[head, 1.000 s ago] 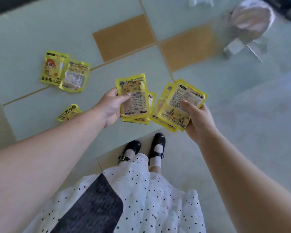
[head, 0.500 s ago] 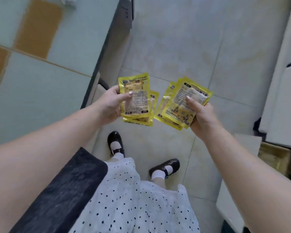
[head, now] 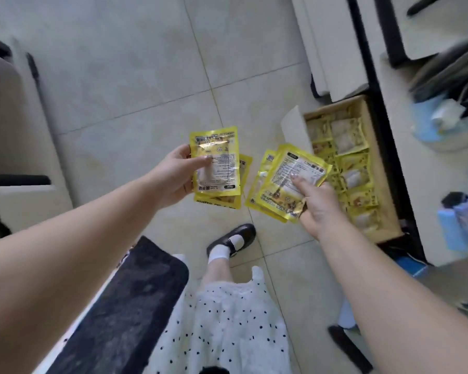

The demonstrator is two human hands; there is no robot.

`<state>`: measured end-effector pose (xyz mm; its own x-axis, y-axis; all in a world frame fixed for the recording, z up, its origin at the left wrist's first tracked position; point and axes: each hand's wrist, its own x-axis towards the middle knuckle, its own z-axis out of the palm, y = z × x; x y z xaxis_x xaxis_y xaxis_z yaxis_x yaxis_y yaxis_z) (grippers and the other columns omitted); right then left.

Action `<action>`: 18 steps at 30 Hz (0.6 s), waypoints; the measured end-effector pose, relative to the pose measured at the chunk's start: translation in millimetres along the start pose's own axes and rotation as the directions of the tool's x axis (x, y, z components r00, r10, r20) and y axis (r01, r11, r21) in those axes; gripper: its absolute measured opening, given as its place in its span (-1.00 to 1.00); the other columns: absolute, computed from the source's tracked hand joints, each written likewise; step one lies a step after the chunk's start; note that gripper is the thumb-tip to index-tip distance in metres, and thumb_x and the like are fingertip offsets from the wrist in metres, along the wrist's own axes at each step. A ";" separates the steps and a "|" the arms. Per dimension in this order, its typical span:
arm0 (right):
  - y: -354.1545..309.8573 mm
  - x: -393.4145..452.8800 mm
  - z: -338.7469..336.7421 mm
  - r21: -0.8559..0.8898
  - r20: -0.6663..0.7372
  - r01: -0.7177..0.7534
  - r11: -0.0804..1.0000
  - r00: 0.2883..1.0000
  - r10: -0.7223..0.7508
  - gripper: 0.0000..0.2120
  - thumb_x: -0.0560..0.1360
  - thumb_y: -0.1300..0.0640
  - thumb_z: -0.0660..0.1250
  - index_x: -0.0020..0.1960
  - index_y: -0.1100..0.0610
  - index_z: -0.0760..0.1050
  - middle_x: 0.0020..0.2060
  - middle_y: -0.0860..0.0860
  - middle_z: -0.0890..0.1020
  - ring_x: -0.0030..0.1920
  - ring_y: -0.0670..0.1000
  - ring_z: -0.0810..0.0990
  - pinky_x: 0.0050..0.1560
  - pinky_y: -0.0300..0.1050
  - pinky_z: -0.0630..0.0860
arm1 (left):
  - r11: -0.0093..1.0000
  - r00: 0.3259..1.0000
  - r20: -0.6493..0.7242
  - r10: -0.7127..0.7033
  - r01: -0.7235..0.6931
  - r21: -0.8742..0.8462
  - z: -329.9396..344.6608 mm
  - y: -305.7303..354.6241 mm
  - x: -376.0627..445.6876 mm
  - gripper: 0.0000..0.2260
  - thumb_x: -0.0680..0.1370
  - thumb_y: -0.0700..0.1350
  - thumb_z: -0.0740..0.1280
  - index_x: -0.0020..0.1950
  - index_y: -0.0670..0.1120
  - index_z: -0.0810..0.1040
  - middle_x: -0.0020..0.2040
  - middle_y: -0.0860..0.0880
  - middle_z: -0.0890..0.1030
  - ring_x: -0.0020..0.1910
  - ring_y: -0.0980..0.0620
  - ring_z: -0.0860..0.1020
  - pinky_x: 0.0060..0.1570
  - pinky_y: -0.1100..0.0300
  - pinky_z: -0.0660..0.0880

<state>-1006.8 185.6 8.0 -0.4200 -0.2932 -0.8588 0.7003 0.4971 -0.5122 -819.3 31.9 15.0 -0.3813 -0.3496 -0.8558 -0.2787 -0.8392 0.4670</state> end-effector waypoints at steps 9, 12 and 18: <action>32.6 7.1 -189.4 0.327 -0.276 0.004 0.945 0.957 0.092 -0.62 0.46 0.25 0.39 0.26 0.15 0.44 0.18 0.17 0.60 0.18 0.17 0.58 0.16 0.33 0.48 | 0.927 0.988 0.094 -0.126 0.083 0.366 178.0 -36.9 52.0 -0.70 0.56 -0.23 0.28 0.29 -0.13 0.43 0.09 -0.13 0.62 -0.04 -0.05 0.64 0.00 0.02 0.60; 48.0 8.7 -225.8 0.409 -0.336 0.028 0.912 0.934 0.122 -0.67 0.50 0.26 0.35 0.25 0.12 0.48 0.13 0.15 0.63 0.11 0.16 0.62 0.07 0.25 0.55 | 0.884 0.982 0.117 -0.147 0.077 0.462 217.9 -48.1 75.9 -0.71 0.56 -0.23 0.29 0.27 -0.12 0.43 0.08 -0.12 0.63 -0.05 -0.03 0.66 -0.13 0.07 0.64; 74.4 38.2 -274.2 0.551 -0.451 0.087 0.830 0.868 0.208 -0.79 0.53 0.21 0.32 0.16 0.09 0.53 -0.16 -0.06 0.63 -0.18 -0.09 0.63 -0.49 -0.34 0.50 | 0.765 0.975 0.165 -0.146 0.005 0.644 285.9 -75.6 146.0 -0.69 0.55 -0.23 0.31 0.29 -0.12 0.44 0.13 -0.10 0.63 -0.03 -0.01 0.65 -0.15 0.10 0.62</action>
<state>-1129.0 435.2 -61.9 -0.4790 0.2178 -0.8504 0.8626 -0.0630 -0.5020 -1105.9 163.4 -81.7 -0.4770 -0.1498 -0.8661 -0.7827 -0.3758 0.4961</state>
